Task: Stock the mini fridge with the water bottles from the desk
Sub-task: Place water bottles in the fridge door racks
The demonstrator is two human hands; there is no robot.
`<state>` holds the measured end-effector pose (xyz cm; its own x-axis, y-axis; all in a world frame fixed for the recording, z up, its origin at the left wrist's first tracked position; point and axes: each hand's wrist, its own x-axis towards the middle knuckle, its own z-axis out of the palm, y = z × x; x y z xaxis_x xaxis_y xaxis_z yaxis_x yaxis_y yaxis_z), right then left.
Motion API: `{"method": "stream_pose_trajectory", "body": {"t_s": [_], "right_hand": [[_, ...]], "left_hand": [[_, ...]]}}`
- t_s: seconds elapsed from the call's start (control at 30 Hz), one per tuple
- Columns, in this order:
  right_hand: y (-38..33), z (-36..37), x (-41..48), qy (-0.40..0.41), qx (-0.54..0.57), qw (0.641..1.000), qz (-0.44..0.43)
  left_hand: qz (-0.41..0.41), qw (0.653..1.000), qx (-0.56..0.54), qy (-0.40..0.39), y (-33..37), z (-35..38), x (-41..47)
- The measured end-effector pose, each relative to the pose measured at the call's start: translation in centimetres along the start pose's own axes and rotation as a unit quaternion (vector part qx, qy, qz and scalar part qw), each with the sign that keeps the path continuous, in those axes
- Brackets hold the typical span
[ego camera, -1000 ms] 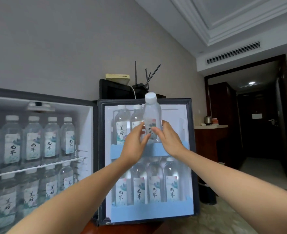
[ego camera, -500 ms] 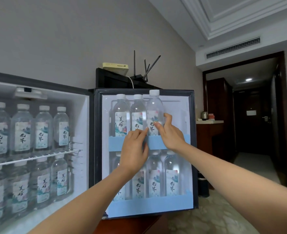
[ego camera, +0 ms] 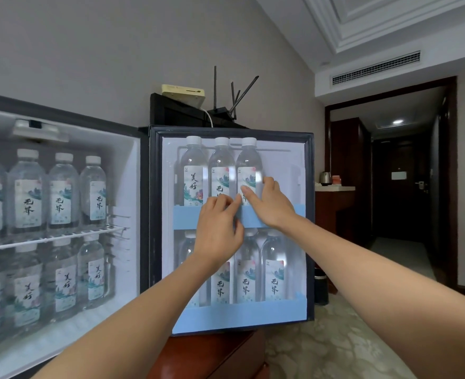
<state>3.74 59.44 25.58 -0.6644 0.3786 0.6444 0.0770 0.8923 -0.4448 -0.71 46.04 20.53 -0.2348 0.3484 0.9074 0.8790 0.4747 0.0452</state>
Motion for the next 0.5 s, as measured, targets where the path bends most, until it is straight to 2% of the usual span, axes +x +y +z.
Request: {"method": "stream_pose_trajectory", "body": {"t_s": [0.13, 0.5], "right_hand": [[-0.4, 0.3, -0.5, 0.011, -0.039, 0.999, -0.007], [0.1, -1.1, -0.9, -0.015, 0.010, 0.999, -0.028]], "left_hand": [[-0.005, 1.000, 0.007, -0.006, 0.2, -0.2, 0.0], [-0.017, 0.999, 0.026, -0.016, 0.8, -0.3, -0.5]]}}
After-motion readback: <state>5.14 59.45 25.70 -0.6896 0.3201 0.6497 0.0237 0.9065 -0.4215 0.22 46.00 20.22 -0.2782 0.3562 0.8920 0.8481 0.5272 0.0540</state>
